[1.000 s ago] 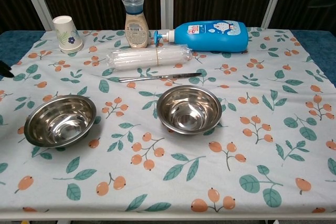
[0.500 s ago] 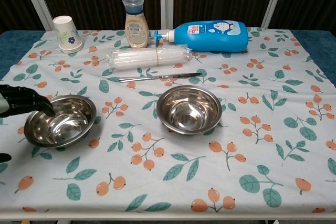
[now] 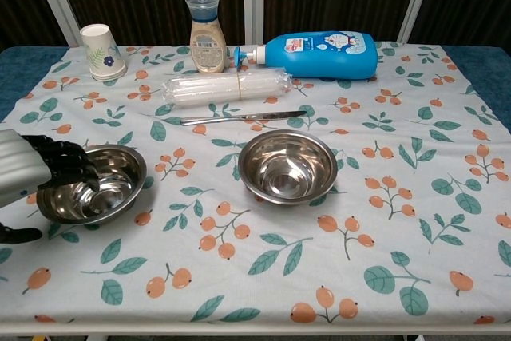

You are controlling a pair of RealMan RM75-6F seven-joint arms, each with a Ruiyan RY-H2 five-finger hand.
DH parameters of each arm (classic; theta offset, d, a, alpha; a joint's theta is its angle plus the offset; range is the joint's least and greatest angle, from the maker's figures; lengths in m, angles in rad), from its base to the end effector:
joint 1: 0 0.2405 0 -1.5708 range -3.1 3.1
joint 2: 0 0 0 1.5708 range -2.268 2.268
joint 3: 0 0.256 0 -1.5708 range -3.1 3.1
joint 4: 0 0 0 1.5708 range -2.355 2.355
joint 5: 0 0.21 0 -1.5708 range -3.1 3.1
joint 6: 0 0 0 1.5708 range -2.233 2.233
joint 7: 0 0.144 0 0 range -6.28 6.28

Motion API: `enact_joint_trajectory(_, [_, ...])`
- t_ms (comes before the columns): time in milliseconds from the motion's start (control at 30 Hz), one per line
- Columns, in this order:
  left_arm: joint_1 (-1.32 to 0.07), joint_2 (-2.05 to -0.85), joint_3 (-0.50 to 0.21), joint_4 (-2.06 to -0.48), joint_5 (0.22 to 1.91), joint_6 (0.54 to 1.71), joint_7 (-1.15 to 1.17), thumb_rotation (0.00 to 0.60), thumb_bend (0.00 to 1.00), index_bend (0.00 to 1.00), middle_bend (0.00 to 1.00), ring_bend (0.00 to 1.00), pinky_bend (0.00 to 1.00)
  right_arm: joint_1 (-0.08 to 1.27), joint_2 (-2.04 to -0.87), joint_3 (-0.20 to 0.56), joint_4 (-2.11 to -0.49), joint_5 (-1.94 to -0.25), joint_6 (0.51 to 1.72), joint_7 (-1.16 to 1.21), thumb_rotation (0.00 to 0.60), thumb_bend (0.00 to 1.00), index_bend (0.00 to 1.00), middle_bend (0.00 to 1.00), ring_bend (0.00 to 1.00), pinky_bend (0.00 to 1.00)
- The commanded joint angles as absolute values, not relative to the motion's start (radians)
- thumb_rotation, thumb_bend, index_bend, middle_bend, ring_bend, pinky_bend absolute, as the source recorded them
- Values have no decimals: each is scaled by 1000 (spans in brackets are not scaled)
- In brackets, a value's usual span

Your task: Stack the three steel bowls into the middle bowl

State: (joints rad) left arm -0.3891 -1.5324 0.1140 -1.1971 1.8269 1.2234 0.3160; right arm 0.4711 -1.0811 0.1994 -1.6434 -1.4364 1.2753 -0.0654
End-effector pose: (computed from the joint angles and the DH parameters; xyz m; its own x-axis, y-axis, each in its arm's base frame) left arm -0.2657 0.2184 -0.0140 0.7726 0.0199 0.6345 0.4949 -0.6449 -0.5824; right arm -0.2104 -0.3135 0.1663 0.4286 0.1040 0.8975 -0.8448 -0.3061 0.4389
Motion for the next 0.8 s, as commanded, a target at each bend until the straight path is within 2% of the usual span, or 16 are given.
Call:
enact_joint_trajectory(33, [-401, -1562, 115, -1144, 1864, 1259, 348, 600, 196, 400, 416, 278, 380, 472, -1085, 199, -1635, -1432, 1269, -60, 600, 16, 401, 425, 247, 270])
enact_joint_trajectory(467, [-409, -1624, 140, -1013, 1914, 1330, 359, 600, 238, 553, 546, 342, 422, 471, -1091, 194, -1612, -1426, 1254, -42, 600, 15, 387, 425, 247, 261])
enact_joint_trajectory(800, [-411, -1693, 176, -867, 1965, 1401, 335, 600, 258, 630, 619, 378, 417, 468, -1090, 194, -1600, -1419, 1246, -29, 600, 15, 381, 425, 247, 260])
